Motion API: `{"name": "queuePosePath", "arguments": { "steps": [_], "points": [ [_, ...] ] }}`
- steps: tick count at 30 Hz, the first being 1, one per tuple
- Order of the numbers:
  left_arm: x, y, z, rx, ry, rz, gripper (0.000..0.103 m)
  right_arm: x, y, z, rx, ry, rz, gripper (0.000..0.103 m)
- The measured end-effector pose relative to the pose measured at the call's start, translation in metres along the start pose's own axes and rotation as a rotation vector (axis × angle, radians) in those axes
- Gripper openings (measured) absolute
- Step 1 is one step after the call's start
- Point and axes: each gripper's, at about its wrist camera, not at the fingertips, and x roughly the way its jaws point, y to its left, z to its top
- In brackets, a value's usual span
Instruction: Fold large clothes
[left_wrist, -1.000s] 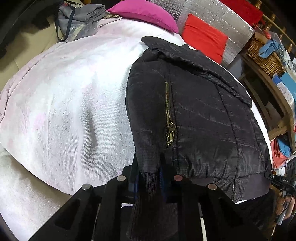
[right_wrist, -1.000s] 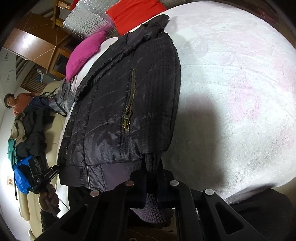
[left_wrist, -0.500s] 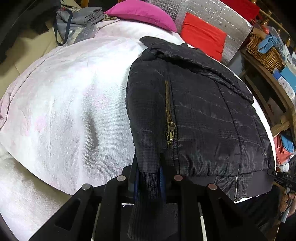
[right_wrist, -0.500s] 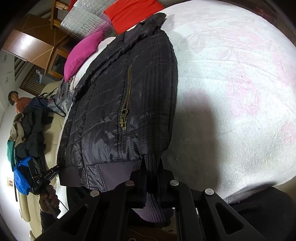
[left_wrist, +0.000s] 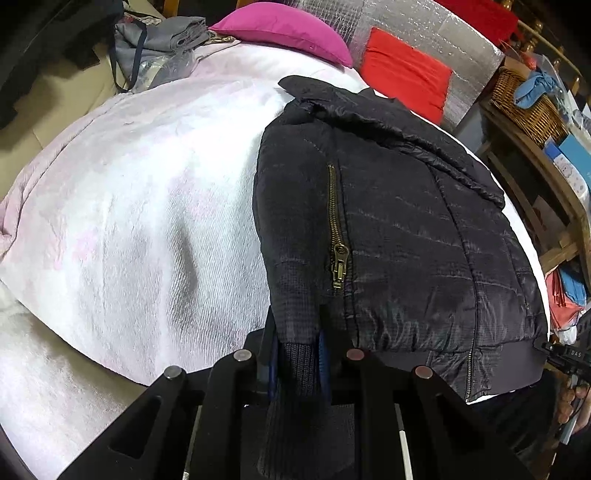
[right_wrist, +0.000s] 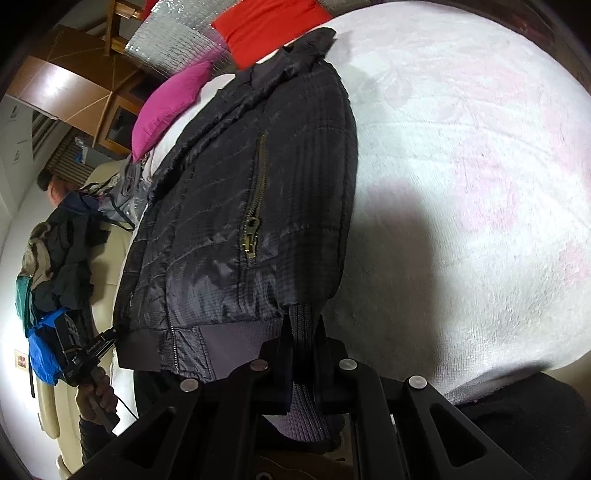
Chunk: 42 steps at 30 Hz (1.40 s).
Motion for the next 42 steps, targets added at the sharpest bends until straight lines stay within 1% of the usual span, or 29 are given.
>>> {"name": "queuePosePath", "arguments": {
  "steps": [7, 14, 28, 34, 42],
  "points": [
    [-0.001, 0.000, -0.003, 0.003, -0.006, -0.004, 0.018, -0.003, -0.004, -0.001, 0.002, -0.006, 0.018, 0.008],
    [0.001, -0.003, -0.004, 0.014, 0.001, 0.019, 0.018, 0.000, -0.008, 0.000, 0.008, 0.002, 0.015, 0.008],
    [0.000, -0.001, -0.003, 0.008, 0.001, 0.002, 0.018, -0.005, -0.005, 0.002, 0.003, -0.001, 0.025, 0.008],
    [0.004, -0.003, -0.003, 0.014, 0.012, 0.014, 0.018, -0.001, -0.010, 0.000, 0.013, 0.003, 0.035, 0.008],
    [0.000, -0.006, -0.004, 0.031, 0.002, 0.036, 0.018, -0.001, -0.015, -0.002, 0.019, 0.006, 0.046, 0.008]
  ]
}}
